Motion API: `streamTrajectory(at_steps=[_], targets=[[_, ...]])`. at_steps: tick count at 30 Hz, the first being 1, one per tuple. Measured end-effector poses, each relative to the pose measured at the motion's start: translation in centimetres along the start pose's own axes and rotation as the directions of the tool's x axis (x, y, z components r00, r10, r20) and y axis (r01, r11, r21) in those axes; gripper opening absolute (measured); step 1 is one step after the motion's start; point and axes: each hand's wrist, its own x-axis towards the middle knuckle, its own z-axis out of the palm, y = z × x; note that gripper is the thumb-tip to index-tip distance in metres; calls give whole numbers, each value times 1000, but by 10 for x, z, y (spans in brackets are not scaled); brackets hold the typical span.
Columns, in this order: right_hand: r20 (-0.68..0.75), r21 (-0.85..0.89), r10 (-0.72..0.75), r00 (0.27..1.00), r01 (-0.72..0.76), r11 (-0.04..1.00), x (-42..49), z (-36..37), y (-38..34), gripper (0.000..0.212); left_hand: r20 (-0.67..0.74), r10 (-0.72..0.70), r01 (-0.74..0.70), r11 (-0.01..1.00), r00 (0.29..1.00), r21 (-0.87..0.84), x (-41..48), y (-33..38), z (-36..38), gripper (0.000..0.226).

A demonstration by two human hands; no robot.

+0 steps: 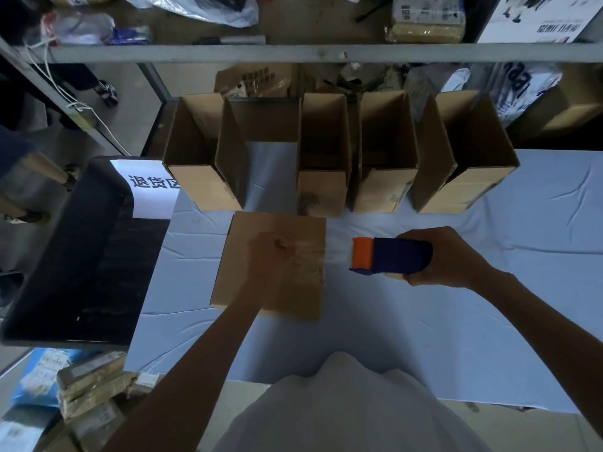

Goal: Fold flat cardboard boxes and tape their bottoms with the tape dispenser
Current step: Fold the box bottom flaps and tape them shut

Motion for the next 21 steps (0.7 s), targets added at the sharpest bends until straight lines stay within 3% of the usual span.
streamTrajectory(at_steps=[5,11,19,21], targets=[[20,6,26,999,-26,1000,5,8,0,68,-53,71,-61,982,996,177,5,-4,7,8],[42,-1,37,998,-37,999,9,11,2,69,-47,141,-109,903,989,416,2,-6,14,15],[25,-29,14,1000,-13,999,12,11,2,69,-117,200,-163,949,973,269,-1,-11,19,18],[32,-54,9,999,-7,999,12,10,1,69,-116,186,-164,970,976,179,-1,-10,15,31]])
